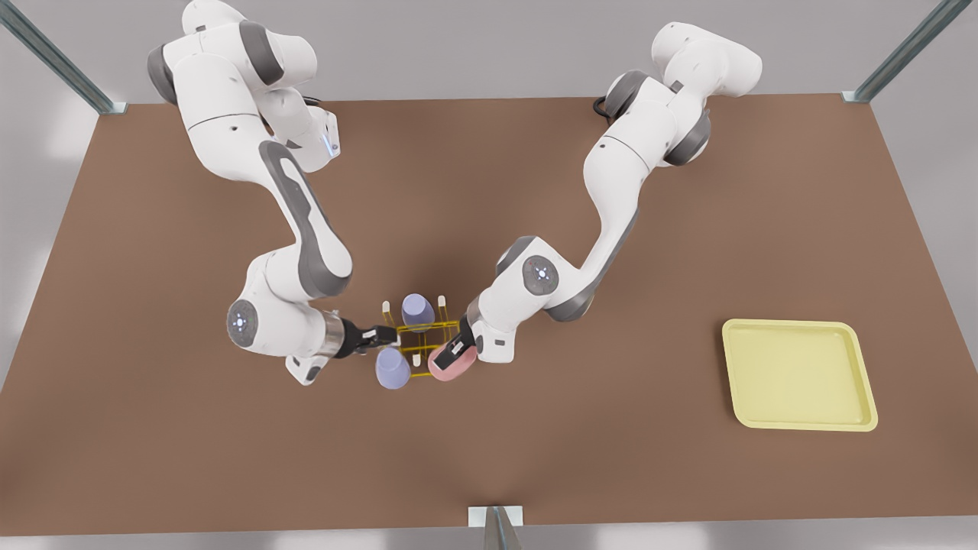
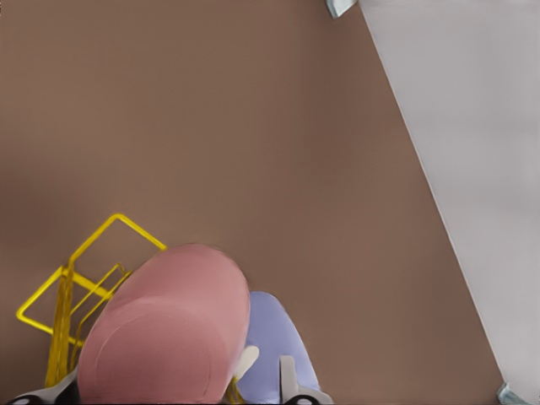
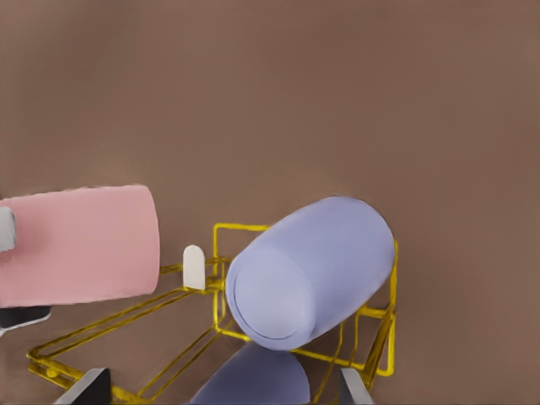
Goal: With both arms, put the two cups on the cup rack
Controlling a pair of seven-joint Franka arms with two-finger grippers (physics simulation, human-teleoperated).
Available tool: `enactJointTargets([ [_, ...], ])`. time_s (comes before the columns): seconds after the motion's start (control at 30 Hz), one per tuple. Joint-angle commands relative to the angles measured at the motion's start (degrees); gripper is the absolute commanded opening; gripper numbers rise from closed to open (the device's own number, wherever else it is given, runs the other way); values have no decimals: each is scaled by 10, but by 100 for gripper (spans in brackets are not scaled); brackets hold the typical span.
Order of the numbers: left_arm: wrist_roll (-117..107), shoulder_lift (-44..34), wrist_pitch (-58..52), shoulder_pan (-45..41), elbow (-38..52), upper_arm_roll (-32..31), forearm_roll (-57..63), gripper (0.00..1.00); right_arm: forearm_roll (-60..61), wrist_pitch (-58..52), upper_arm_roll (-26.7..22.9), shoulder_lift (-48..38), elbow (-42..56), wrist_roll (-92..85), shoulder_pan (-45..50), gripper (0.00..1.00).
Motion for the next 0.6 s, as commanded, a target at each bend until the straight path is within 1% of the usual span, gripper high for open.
enactJointTargets([
  [0.0, -78, -2, 8, 0, 0, 0, 0, 100, -2, -65, -4, -7, 29, -6, -3, 100],
  [0.03, -78, -3, 8, 0, 0, 0, 0, 100, -19, -112, -11, -20, 50, -4, -18, 100],
  [0.07, -78, -4, 9, 0, 0, 0, 0, 100, -95, -171, -16, -20, 94, -11, -41, 100],
  [0.13, -82, -5, 28, 0, 0, 0, 0, 100, -138, -197, -16, -21, 103, -39, -71, 100],
  [0.17, -80, -18, 8, 3, -1, 1, 10, 100, -210, -243, -21, -31, 129, -34, -71, 100],
  [0.2, -37, -44, -136, 26, -1, -4, 72, 100, -290, -271, -29, -60, 131, -32, -71, 100],
  [0.23, 128, -82, -324, 59, -1, -3, 77, 100, -323, -288, -27, -83, 130, -36, -71, 100],
  [0.27, 346, -126, -522, 123, -1, 2, 104, 100, -317, -331, -27, -126, 124, -36, -79, 100],
  [0.3, 437, -149, -584, 165, -1, 1, 128, 100, -318, -331, -28, -155, 109, -34, -79, 100],
  [0.33, 546, -178, -637, 216, -1, 1, 162, 100, -316, -325, -29, -204, 67, -32, -78, 100],
  [0.4, 716, -216, -686, 280, -4, 3, 215, 100, -320, -318, -41, -285, -8, -27, -79, 100],
  [0.43, 771, -342, -591, 295, -201, 4, 219, 100, -320, -316, -42, -299, -25, -27, -78, 100],
  [0.47, 768, -438, -517, 287, -342, 3, 198, 100, -320, -316, -44, -301, -29, -27, -79, 100],
  [0.5, 768, -447, -543, 286, -339, 24, 148, 100, -321, -316, -47, -300, -29, -27, -79, 100],
  [0.57, 768, -452, -539, 286, -320, 50, 147, 100, -321, -316, -50, -301, -31, -27, -79, 100],
])
